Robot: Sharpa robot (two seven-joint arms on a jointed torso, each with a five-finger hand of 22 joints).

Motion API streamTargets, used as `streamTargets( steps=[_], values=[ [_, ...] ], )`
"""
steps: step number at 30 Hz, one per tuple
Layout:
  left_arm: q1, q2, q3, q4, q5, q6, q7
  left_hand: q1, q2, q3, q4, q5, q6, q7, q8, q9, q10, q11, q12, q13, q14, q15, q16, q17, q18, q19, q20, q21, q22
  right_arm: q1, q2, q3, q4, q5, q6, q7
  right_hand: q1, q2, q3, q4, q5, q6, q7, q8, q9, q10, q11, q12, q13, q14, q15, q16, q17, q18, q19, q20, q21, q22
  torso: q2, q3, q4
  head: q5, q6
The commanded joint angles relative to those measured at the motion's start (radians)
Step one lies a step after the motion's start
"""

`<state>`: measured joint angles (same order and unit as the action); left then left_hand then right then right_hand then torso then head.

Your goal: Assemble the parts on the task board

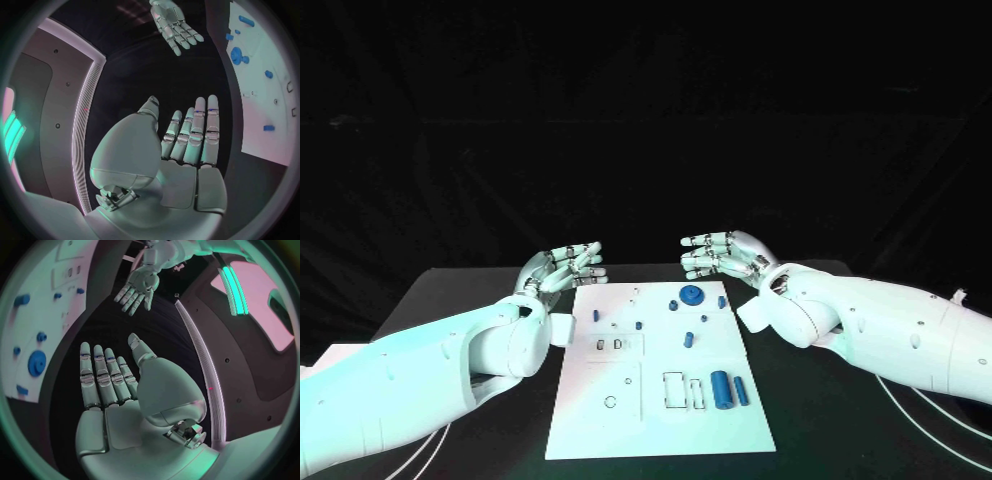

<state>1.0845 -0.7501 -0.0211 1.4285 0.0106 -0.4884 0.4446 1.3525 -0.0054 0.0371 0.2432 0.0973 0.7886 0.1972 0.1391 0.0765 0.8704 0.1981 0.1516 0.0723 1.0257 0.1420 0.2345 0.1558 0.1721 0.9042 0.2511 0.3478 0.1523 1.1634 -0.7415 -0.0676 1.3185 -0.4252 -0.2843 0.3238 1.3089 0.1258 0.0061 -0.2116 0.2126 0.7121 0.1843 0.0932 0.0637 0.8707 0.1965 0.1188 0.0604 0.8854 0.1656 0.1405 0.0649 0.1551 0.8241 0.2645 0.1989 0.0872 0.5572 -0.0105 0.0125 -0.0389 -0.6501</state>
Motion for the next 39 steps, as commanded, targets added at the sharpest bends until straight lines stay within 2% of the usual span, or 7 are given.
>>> streamTargets(
  steps=[1, 10, 17, 18, 24, 31, 39],
  values=[
    [0.005, -0.007, 0.0, 0.022, -0.007, 0.038, 0.007, 0.006, 0.007, -0.011, -0.005, 0.004, 0.034, 0.038, 0.011, 0.0, 0.049, -0.014, 0.014, 0.005, 0.055, -0.017, 0.018, 0.026, 0.014, 0.049, -0.018, 0.021, 0.006, 0.0, 0.004, -0.001, -0.001, -0.299, -0.081, -0.017, 0.025, -0.007, 0.038, -0.068, -0.008, 0.2, 0.022, 0.016, 0.005, 0.172, -0.039, 0.003, 0.003, 0.216, -0.056, 0.023, 0.015, 0.029, 0.176, -0.052, 0.068, 0.012, 0.022, -0.0006, 0.0082, -0.009, 0.001],
    [0.015, -0.059, 0.001, 0.105, -0.01, 0.056, -0.018, 0.013, 0.02, -0.032, -0.021, 0.004, 0.092, 0.017, 0.021, -0.001, 0.128, -0.043, 0.012, 0.012, 0.162, -0.055, 0.058, 0.124, 0.012, 0.173, -0.061, 0.087, 0.031, 0.019, -0.001, 0.008, -0.008, -0.514, -0.161, -0.069, 0.023, -0.032, 0.087, -0.077, 0.051, 0.264, 0.006, 0.006, 0.004, 0.303, -0.077, 0.001, 0.007, 0.387, -0.115, 0.058, 0.05, 0.027, 0.31, -0.12, 0.17, 0.055, 0.053, -0.0062, 0.0222, -0.026, 0.005],
    [0.021, -0.103, 0.009, 0.195, -0.007, 0.062, -0.025, 0.014, 0.022, -0.038, -0.026, 0.004, 0.095, 0.019, 0.015, -0.003, 0.123, -0.04, -0.001, 0.009, 0.14, -0.05, 0.049, 0.146, 0.008, 0.164, -0.059, 0.086, 0.03, 0.044, 0.001, 0.017, -0.016, -0.755, -0.125, -0.183, -0.003, -0.062, 0.109, -0.073, 0.033, 0.277, -0.01, -0.019, 0.002, 0.346, -0.099, -0.028, 0.006, 0.527, -0.151, 0.105, 0.102, 0.026, 0.401, -0.16, 0.296, 0.122, 0.089, -0.0102, 0.0323, -0.037, 0.02],
    [0.022, -0.111, 0.011, 0.212, -0.006, 0.064, -0.027, 0.014, 0.022, -0.039, -0.026, 0.004, 0.095, 0.019, 0.015, -0.003, 0.123, -0.04, -0.002, 0.009, 0.138, -0.049, 0.048, 0.147, 0.008, 0.163, -0.059, 0.085, 0.03, 0.051, 0.001, 0.018, -0.015, -0.815, -0.104, -0.215, -0.008, -0.063, 0.111, -0.071, 0.023, 0.279, -0.012, -0.02, 0.003, 0.35, -0.101, -0.03, 0.006, 0.54, -0.154, 0.111, 0.11, 0.026, 0.407, -0.162, 0.309, 0.13, 0.099, -0.0118, 0.036, -0.038, 0.029],
    [0.032, -0.131, 0.017, 0.265, -0.003, 0.067, -0.034, 0.013, 0.025, -0.04, -0.026, 0.004, 0.095, 0.02, 0.013, -0.004, 0.121, -0.038, -0.006, 0.008, 0.135, -0.048, 0.047, 0.152, 0.008, 0.161, -0.058, 0.085, 0.03, 0.069, 0.0, 0.02, 0.001, -0.996, -0.03, -0.311, -0.026, -0.074, 0.135, -0.07, 0.001, 0.297, -0.027, -0.025, 0.004, 0.374, -0.116, -0.048, 0.008, 0.615, -0.173, 0.17, 0.178, 0.026, 0.44, -0.178, 0.4, 0.183, 0.126, -0.017, 0.0495, -0.054, 0.038],
    [0.039, -0.143, 0.021, 0.312, 0.0, 0.064, -0.03, 0.012, 0.025, -0.04, -0.025, 0.004, 0.095, 0.021, 0.013, -0.004, 0.12, -0.038, -0.007, 0.008, 0.134, -0.048, 0.047, 0.154, 0.008, 0.16, -0.058, 0.085, 0.03, 0.085, 0.003, 0.021, 0.018, -1.132, 0.029, -0.377, -0.059, -0.098, 0.199, -0.065, 0.006, 0.322, -0.033, -0.027, 0.005, 0.35, -0.12, -0.057, 0.009, 0.62, -0.18, 0.322, 0.306, 0.025, 0.443, -0.188, 0.538, 0.271, 0.154, -0.0205, 0.0561, -0.067, 0.05],
    [0.046, -0.154, 0.026, 0.336, 0.015, 0.064, -0.034, 0.012, 0.026, -0.04, -0.025, 0.004, 0.095, 0.022, 0.012, -0.004, 0.12, -0.038, -0.007, 0.008, 0.134, -0.048, 0.047, 0.155, 0.008, 0.16, -0.058, 0.085, 0.03, 0.091, 0.007, 0.021, 0.028, -1.207, 0.08, -0.402, -0.082, -0.13, 0.251, -0.044, -0.011, 0.329, -0.035, -0.027, 0.005, 0.286, -0.113, -0.055, 0.01, 0.61, -0.175, 0.432, 0.396, 0.003, 0.455, -0.181, 0.746, 0.498, 0.174, -0.022, 0.06, -0.072, 0.05]
  ],
)
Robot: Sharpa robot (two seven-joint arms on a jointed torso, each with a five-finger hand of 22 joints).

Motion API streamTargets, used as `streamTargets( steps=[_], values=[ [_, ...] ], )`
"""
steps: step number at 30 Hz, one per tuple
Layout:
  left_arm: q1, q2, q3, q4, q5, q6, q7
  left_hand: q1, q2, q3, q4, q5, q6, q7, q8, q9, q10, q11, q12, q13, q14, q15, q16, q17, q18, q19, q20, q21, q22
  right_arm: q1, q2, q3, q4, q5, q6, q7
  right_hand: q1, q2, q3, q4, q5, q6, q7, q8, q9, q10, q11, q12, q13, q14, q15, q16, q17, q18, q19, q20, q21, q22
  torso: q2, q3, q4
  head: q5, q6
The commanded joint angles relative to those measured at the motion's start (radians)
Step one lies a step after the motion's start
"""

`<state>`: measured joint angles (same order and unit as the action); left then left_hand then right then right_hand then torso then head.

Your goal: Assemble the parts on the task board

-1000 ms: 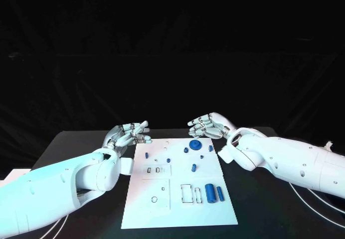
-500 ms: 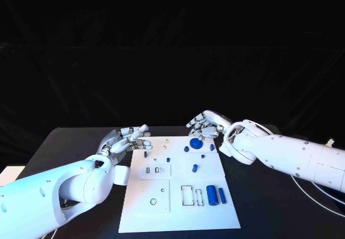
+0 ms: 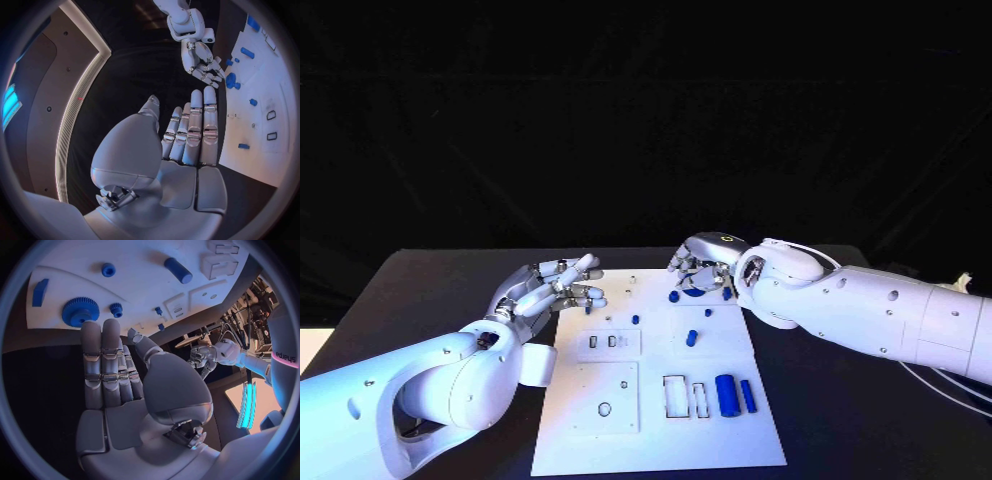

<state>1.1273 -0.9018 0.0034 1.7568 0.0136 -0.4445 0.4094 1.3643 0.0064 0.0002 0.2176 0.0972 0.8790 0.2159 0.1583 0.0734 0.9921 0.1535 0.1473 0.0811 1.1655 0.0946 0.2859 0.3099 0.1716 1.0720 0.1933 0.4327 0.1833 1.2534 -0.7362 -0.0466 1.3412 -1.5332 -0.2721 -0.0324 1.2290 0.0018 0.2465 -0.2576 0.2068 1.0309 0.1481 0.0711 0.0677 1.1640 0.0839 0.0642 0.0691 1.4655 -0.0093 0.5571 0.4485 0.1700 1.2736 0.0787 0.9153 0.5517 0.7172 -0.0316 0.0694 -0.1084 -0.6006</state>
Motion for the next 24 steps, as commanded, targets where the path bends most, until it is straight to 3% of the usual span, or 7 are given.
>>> streamTargets(
  steps=[1, 10, 14, 24],
  values=[
    [0.004, -0.003, 0.002, 0.009, 0.013, 0.021, 0.001, -0.001, 0.014, -0.004, 0.0, 0.004, 0.004, 0.003, -0.007, -0.001, -0.002, 0.007, -0.003, -0.001, -0.006, -0.001, -0.004, 0.002, 0.008, -0.008, 0.0, 0.0, -0.001, 0.001, 0.002, 0.0, 0.006, -0.103, 0.073, -0.046, -0.002, -0.006, 0.014, 0.005, -0.007, 0.011, 0.0, -0.004, 0.002, -0.008, 0.0, 0.0, 0.001, 0.028, 0.0, 0.02, 0.017, -0.014, 0.005, 0.006, 0.039, 0.044, 0.016, -0.0008, 0.0037, -0.004, 0.002],
    [0.008, -0.008, 0.005, 0.019, 0.017, 0.019, 0.003, -0.002, 0.014, -0.005, 0.001, 0.004, 0.004, 0.004, -0.008, -0.001, -0.002, 0.008, -0.004, -0.001, -0.005, -0.001, -0.003, 0.004, 0.009, -0.007, 0.0, 0.001, -0.001, 0.002, 0.011, 0.0, 0.005, -0.131, 0.089, -0.048, -0.004, -0.018, 0.033, 0.033, -0.017, 0.041, -0.006, 0.0, 0.005, -0.037, 0.002, -0.001, -0.003, 0.01, 0.002, 0.059, 0.05, -0.015, -0.015, 0.011, 0.093, 0.094, 0.027, 0.0001, 0.009, -0.009, 0.002],
    [0.009, -0.008, 0.005, 0.019, 0.02, 0.017, -0.001, -0.002, 0.014, -0.005, 0.001, 0.004, 0.004, 0.005, -0.008, -0.001, -0.002, 0.008, -0.005, -0.002, -0.004, -0.001, -0.003, 0.006, 0.009, -0.007, 0.0, 0.001, -0.001, 0.002, 0.013, 0.0, 0.006, -0.141, 0.101, -0.054, -0.001, -0.024, 0.04, 0.045, -0.023, 0.046, -0.008, -0.003, 0.004, -0.042, 0.001, -0.001, -0.004, 0.01, 0.001, 0.078, 0.062, -0.021, -0.007, 0.012, 0.134, 0.143, 0.03, -0.0006, 0.0097, -0.007, -0.001],
    [0.009, -0.008, 0.006, 0.018, 0.028, 0.018, -0.006, -0.002, 0.015, -0.006, 0.0, 0.004, 0.003, 0.006, -0.009, -0.001, -0.003, 0.009, -0.006, -0.002, -0.004, 0.0, -0.002, 0.009, 0.009, -0.007, 0.001, 0.002, 0.0, 0.002, 0.019, 0.0, 0.006, -0.169, 0.102, -0.086, 0.004, -0.027, 0.049, 0.059, -0.03, 0.04, -0.008, -0.008, 0.001, -0.06, 0.002, -0.003, -0.006, 0.004, 0.002, 0.092, 0.071, -0.022, -0.013, 0.013, 0.152, 0.157, 0.038, -0.0025, 0.0117, -0.008, -0.002]
  ],
)
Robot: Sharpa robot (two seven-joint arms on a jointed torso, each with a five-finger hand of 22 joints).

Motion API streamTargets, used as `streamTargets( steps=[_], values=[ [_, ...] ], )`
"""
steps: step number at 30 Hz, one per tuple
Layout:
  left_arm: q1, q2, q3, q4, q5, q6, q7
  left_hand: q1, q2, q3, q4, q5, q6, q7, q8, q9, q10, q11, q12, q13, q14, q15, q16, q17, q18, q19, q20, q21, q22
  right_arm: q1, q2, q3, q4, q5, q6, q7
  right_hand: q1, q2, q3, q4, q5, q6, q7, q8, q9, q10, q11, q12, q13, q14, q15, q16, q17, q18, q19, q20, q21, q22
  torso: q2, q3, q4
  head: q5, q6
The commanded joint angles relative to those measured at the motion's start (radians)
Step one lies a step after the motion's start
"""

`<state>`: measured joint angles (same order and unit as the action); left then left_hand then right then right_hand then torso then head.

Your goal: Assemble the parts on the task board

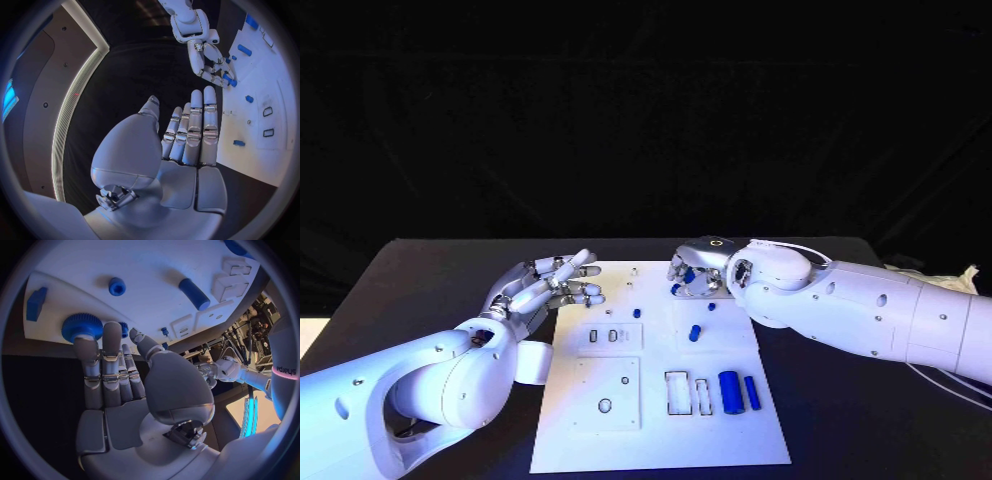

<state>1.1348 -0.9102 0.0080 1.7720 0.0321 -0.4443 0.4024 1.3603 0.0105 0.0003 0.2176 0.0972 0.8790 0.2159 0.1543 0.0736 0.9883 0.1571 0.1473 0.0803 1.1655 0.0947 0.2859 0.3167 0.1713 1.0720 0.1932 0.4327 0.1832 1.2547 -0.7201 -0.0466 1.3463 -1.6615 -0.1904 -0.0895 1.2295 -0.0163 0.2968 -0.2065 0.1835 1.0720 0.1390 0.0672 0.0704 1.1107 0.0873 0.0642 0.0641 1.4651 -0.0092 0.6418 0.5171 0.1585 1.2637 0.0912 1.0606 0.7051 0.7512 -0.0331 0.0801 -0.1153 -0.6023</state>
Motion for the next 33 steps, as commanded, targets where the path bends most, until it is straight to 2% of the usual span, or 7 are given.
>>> streamTargets(
  steps=[1, 5, 16, 20, 25, 33],
  values=[
    [0.001, 0.0, 0.001, 0.003, 0.009, 0.018, 0.0, 0.002, 0.011, -0.006, 0.0, 0.004, 0.003, 0.007, -0.006, -0.002, 0.0, 0.006, -0.007, -0.001, -0.003, 0.0, -0.001, 0.003, 0.009, -0.007, 0.001, 0.002, 0.0, 0.0, 0.003, 0.0, 0.0, -0.042, 0.022, -0.031, 0.004, -0.009, 0.0, 0.008, -0.008, -0.001, 0.001, -0.004, -0.001, -0.008, -0.001, -0.003, -0.001, 0.005, 0.002, 0.008, 0.002, -0.011, -0.003, 0.0, 0.009, 0.007, 0.004, -0.0009, 0.0013, -0.001, 0.0],
    [0.001, -0.002, 0.001, 0.006, 0.01, 0.018, -0.001, 0.002, 0.011, -0.006, 0.0, 0.004, 0.003, 0.007, -0.006, -0.002, 0.0, 0.006, -0.007, -0.001, -0.003, 0.0, -0.001, 0.003, 0.009, -0.007, 0.001, 0.002, 0.0, 0.0, 0.008, 0.0, -0.005, -0.046, 0.027, -0.035, 0.005, -0.008, 0.002, 0.011, -0.01, 0.0, 0.001, -0.004, -0.001, -0.008, -0.001, -0.002, -0.001, 0.004, 0.002, 0.01, 0.004, -0.011, -0.003, 0.001, 0.012, 0.011, 0.007, -0.0014, 0.001, -0.003, -0.003],
    [0.002, -0.007, 0.001, 0.014, 0.01, 0.017, -0.006, 0.001, 0.012, -0.009, -0.002, 0.004, -0.002, 0.012, -0.011, -0.003, -0.006, 0.009, -0.013, -0.003, -0.005, 0.002, 0.0, 0.014, 0.009, -0.007, 0.002, 0.004, 0.001, 0.0, 0.003, 0.0, -0.003, -0.045, 0.058, -0.032, 0.019, -0.002, 0.039, 0.027, -0.031, 0.015, -0.002, 0.0, 0.001, 0.0, -0.003, 0.001, -0.001, -0.001, 0.001, 0.028, 0.012, -0.016, -0.002, 0.001, 0.049, 0.054, 0.017, -0.0036, 0.0065, -0.004, -0.002],
    [0.002, -0.009, 0.001, 0.015, 0.01, 0.017, -0.007, 0.001, 0.012, -0.009, -0.003, 0.004, -0.003, 0.013, -0.012, -0.003, -0.007, 0.01, -0.014, -0.003, -0.006, 0.002, 0.0, 0.015, 0.009, -0.007, 0.003, 0.005, 0.001, 0.0, -0.002, 0.0, -0.001, -0.047, 0.065, -0.038, 0.021, -0.005, 0.058, 0.037, -0.035, 0.028, -0.004, 0.001, 0.002, 0.015, -0.005, 0.003, 0.0, 0.002, 0.001, 0.043, 0.019, -0.024, 0.013, 0.001, 0.087, 0.108, 0.02, -0.0039, 0.0039, -0.003, -0.003],
    [0.003, -0.01, 0.001, 0.015, 0.01, 0.018, -0.007, 0.001, 0.012, -0.009, -0.003, 0.004, -0.003, 0.013, -0.012, -0.003, -0.007, 0.01, -0.014, -0.003, -0.006, 0.002, 0.0, 0.015, 0.009, -0.007, 0.003, 0.005, 0.001, 0.0, -0.004, 0.0, 0.001, -0.061, 0.053, -0.044, 0.024, -0.008, 0.073, 0.043, -0.036, 0.035, -0.005, 0.001, 0.003, 0.022, -0.005, 0.002, -0.001, 0.0, 0.0, 0.052, 0.023, -0.025, 0.012, 0.001, 0.098, 0.119, 0.021, -0.0045, 0.0044, -0.005, -0.003],
    [0.003, -0.01, 0.001, 0.014, 0.01, 0.018, -0.008, 0.001, 0.012, -0.01, -0.003, 0.004, -0.004, 0.013, -0.013, -0.004, -0.008, 0.01, -0.015, -0.003, -0.006, 0.003, 0.0, 0.017, 0.009, -0.007, 0.003, 0.005, 0.001, 0.0, -0.003, 0.0, 0.013, -0.068, 0.014, -0.03, 0.026, -0.008, 0.109, 0.065, -0.049, 0.074, -0.016, 0.01, 0.01, 0.067, -0.016, 0.007, 0.002, 0.011, -0.008, 0.133, 0.097, -0.037, 0.037, -0.004, 0.157, 0.202, 0.023, -0.0051, 0.0059, -0.006, -0.002]
  ],
)
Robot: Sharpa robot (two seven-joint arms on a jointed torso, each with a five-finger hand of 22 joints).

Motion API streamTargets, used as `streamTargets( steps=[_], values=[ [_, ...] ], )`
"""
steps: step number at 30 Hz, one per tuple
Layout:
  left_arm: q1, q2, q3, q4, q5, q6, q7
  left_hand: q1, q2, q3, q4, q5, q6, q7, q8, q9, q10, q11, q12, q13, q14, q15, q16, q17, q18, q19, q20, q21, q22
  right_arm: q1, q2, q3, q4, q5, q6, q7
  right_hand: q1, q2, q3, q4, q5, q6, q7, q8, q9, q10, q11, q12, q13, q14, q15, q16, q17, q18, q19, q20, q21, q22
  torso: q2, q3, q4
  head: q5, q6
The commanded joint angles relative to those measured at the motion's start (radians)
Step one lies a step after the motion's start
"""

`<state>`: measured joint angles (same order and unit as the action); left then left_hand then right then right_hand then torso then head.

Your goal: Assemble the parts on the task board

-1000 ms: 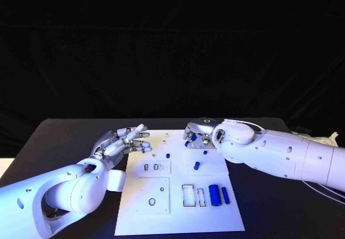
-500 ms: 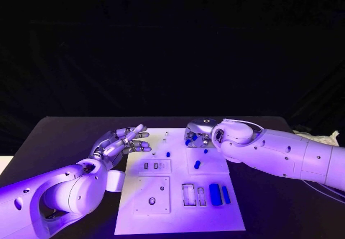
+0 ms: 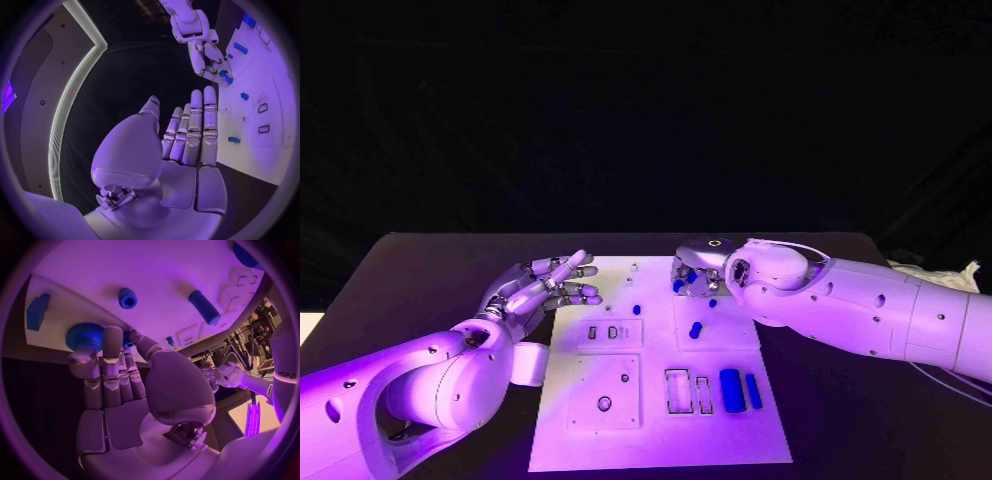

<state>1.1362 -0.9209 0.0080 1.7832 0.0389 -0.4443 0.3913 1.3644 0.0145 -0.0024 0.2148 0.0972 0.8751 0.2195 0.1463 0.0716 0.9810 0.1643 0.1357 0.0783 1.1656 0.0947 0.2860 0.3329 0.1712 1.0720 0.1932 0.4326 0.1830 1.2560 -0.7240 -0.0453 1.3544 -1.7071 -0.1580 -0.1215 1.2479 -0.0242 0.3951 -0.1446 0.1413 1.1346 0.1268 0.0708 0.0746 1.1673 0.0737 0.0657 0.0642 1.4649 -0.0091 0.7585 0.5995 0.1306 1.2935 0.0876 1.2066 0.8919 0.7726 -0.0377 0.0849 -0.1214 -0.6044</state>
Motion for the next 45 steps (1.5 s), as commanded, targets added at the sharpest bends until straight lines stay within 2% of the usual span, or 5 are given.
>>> streamTargets(
  steps=[1, 9, 15, 40, 45],
  values=[
    [0.001, 0.0, 0.001, 0.003, 0.004, 0.019, 0.003, -0.003, 0.008, -0.007, 0.0, 0.004, 0.0, 0.01, -0.005, -0.002, -0.001, 0.003, -0.004, -0.001, -0.006, 0.003, 0.0, 0.001, 0.009, -0.007, 0.003, 0.005, 0.001, -0.001, 0.001, -0.001, 0.006, -0.021, -0.026, 0.005, 0.007, 0.001, 0.014, 0.007, -0.012, 0.016, -0.006, 0.008, 0.007, 0.017, -0.004, 0.006, 0.002, 0.013, -0.009, 0.027, 0.025, -0.011, 0.011, -0.002, 0.018, 0.025, 0.001, -0.0006, 0.0011, 0.0, -0.001],
    [0.002, 0.0, 0.001, 0.0, 0.004, 0.02, -0.001, -0.002, 0.01, -0.007, -0.001, 0.004, -0.002, 0.011, -0.006, -0.002, -0.002, 0.004, -0.006, -0.002, -0.007, 0.003, 0.0, 0.004, 0.009, -0.008, 0.003, 0.005, 0.001, -0.001, -0.005, 0.003, 0.018, 0.005, -0.163, 0.011, 0.009, 0.018, 0.034, 0.043, -0.049, 0.048, -0.017, 0.016, 0.019, 0.064, -0.017, 0.007, 0.004, 0.015, -0.018, 0.08, 0.069, -0.017, 0.021, -0.009, 0.051, 0.068, 0.002, -0.0006, 0.0006, 0.003, -0.002],
    [0.002, -0.001, 0.001, -0.003, 0.005, 0.022, -0.005, 0.002, 0.013, -0.005, -0.005, 0.005, -0.002, 0.011, -0.007, -0.002, -0.003, 0.005, -0.007, -0.002, -0.009, 0.004, 0.0, 0.009, 0.009, -0.009, 0.004, 0.006, 0.002, -0.001, -0.005, 0.013, 0.03, 0.028, -0.275, 0.003, 0.028, 0.014, 0.053, 0.043, -0.034, 0.049, -0.015, 0.013, 0.024, 0.07, -0.018, 0.0, 0.003, 0.01, -0.018, 0.087, 0.071, -0.018, 0.019, -0.011, 0.06, 0.076, 0.003, -0.0015, 0.0013, 0.008, 0.008],
    [0.007, 0.0, 0.001, 0.001, 0.007, 0.027, -0.005, 0.008, 0.017, -0.003, -0.01, 0.005, -0.003, 0.012, -0.009, -0.002, -0.004, 0.005, -0.009, -0.002, -0.012, 0.004, 0.0, 0.015, 0.009, -0.01, 0.004, 0.007, 0.002, 0.005, 0.167, 0.017, -0.133, 0.013, -0.24, -0.063, 0.02, -0.005, 0.064, 0.061, -0.049, 0.037, -0.007, 0.001, 0.027, 0.047, -0.009, -0.005, 0.0, -0.002, -0.012, 0.078, 0.053, -0.016, 0.006, -0.006, 0.059, 0.069, 0.009, -0.0058, 0.0078, 0.019, 0.012],
    [0.01, 0.001, 0.001, 0.004, 0.007, 0.027, -0.007, 0.009, 0.018, -0.003, -0.011, 0.005, -0.003, 0.013, -0.009, -0.002, -0.004, 0.006, -0.009, -0.002, -0.012, 0.004, 0.0, 0.016, 0.009, -0.01, 0.005, 0.007, 0.002, 0.005, 0.188, 0.017, -0.151, 0.017, -0.222, -0.063, 0.019, -0.006, 0.064, 0.063, -0.05, 0.036, -0.007, 0.0, 0.027, 0.046, -0.008, -0.005, 0.0, -0.003, -0.011, 0.078, 0.052, -0.016, 0.005, -0.005, 0.059, 0.068, 0.01, -0.0048, 0.0067, 0.021, 0.012]
  ],
)
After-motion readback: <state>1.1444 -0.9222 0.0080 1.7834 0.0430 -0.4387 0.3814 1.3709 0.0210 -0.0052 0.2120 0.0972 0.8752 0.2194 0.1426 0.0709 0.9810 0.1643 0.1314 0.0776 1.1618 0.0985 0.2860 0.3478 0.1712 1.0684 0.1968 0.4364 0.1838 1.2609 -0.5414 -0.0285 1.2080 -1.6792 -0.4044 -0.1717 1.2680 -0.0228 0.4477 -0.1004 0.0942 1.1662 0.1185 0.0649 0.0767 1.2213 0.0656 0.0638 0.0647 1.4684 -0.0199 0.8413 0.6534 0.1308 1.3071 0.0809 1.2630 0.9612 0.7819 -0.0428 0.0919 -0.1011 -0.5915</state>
